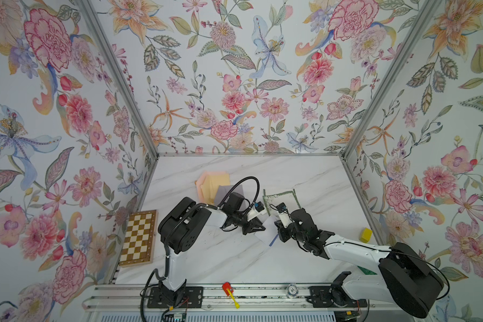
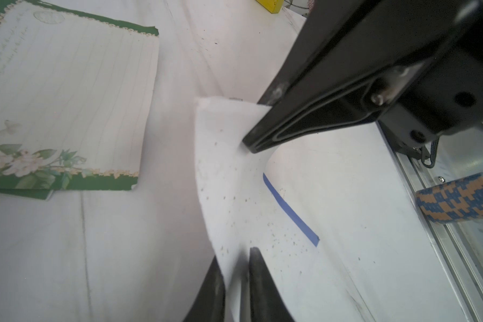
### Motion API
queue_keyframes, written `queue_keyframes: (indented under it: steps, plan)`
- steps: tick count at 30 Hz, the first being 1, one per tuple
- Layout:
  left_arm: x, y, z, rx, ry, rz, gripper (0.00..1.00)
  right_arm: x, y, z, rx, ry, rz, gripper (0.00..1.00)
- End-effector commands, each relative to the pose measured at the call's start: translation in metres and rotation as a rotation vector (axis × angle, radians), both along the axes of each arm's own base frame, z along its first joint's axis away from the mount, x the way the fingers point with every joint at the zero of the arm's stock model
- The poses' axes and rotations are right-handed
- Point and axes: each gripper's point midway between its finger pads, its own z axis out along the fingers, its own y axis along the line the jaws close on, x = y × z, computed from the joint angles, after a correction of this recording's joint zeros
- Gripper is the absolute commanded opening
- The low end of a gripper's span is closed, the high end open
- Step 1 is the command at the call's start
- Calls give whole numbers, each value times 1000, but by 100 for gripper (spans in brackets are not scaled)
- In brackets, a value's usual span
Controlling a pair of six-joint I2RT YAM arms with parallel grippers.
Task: Fold the letter paper in half and place it into the envelope
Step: Pick up the letter paper from the center of the board.
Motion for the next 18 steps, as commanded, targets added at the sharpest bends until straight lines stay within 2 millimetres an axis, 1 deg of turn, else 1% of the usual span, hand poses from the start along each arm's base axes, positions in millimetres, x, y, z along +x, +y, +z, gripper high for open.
queue_keyframes:
  steps: [1,2,3,6,8,10,11,13,14,17,18]
  plan:
    - [1,-1,-2,-8,31,-18,7,-1,0,2,27,-14,-19,6]
    - [1,-1,-1,-8,34,-19,2,-1,0,2,30,-12,-17,6]
    - [1,-1,-2,-5,43,-23,0,-2,0,2,30,-10,-16,6]
    - [1,-2,-3,2,50,-32,0,-3,0,1,29,-4,-12,7]
    - [1,-2,-3,3,42,-30,0,-4,-1,0,20,3,-11,16]
    - [2,-1,1,1,27,-21,0,-5,-2,4,15,2,-5,29]
    - [4,0,2,6,19,-13,0,-5,-3,8,12,-1,-8,33]
    - [6,2,8,8,-4,2,0,-5,-8,19,3,-14,-16,41]
    - [8,3,11,8,-10,12,0,-5,-11,26,1,-24,-22,43]
    - [15,6,28,-5,-33,49,0,-4,-21,55,24,-58,-35,54]
    - [20,8,36,-15,-59,67,0,-7,-22,66,43,-67,-26,59]
